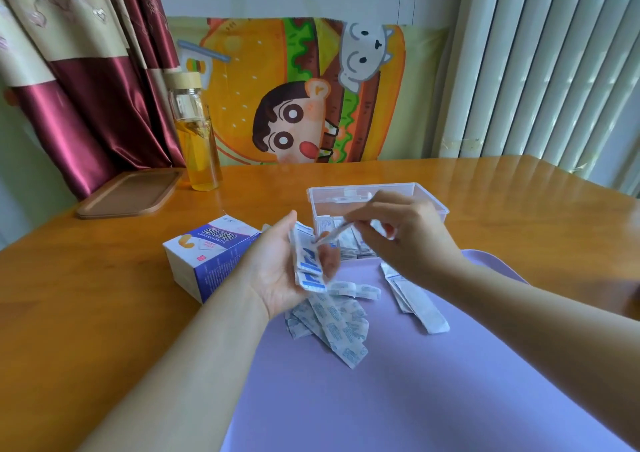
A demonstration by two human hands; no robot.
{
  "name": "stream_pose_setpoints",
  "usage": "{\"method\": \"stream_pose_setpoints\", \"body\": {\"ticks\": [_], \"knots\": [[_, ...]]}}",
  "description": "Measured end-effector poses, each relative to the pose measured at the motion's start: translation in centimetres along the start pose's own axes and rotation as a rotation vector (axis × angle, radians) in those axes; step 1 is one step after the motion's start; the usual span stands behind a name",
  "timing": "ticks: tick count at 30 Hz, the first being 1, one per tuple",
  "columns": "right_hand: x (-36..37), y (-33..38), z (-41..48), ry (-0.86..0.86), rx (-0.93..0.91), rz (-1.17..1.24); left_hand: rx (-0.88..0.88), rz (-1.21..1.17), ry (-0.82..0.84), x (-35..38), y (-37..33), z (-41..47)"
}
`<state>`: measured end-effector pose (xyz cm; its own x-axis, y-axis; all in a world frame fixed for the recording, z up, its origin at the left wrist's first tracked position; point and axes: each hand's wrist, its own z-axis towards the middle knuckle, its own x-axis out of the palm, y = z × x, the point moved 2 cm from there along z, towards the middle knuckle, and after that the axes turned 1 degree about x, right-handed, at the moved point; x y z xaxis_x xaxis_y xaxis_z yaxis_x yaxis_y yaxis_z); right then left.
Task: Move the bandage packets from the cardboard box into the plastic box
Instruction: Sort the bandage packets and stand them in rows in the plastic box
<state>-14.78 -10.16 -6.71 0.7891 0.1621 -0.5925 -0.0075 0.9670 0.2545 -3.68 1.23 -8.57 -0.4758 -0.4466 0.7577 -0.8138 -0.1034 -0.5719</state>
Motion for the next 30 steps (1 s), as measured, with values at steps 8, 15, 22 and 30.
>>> {"method": "stream_pose_setpoints", "body": {"ticks": [8, 15, 22, 30], "knots": [[0.6, 0.1, -0.4, 0.383, 0.192, -0.001, -0.005, 0.114, 0.023, 0.1, 1.6, 0.5], [0.6, 2.3, -2.1, 0.818, 0.164, -0.092, -0.042, 0.195, 0.030, 0.3, 2.4, 0.7], [0.5, 1.7, -1.0, 0.730, 0.185, -0.038, -0.042, 0.418, 0.125, 1.0, 3.2, 0.4], [-1.5, 2.0, 0.5, 0.556, 0.224, 0.114, 0.067, 0.269, -0.030, 0.8, 2.2, 0.8]]}}
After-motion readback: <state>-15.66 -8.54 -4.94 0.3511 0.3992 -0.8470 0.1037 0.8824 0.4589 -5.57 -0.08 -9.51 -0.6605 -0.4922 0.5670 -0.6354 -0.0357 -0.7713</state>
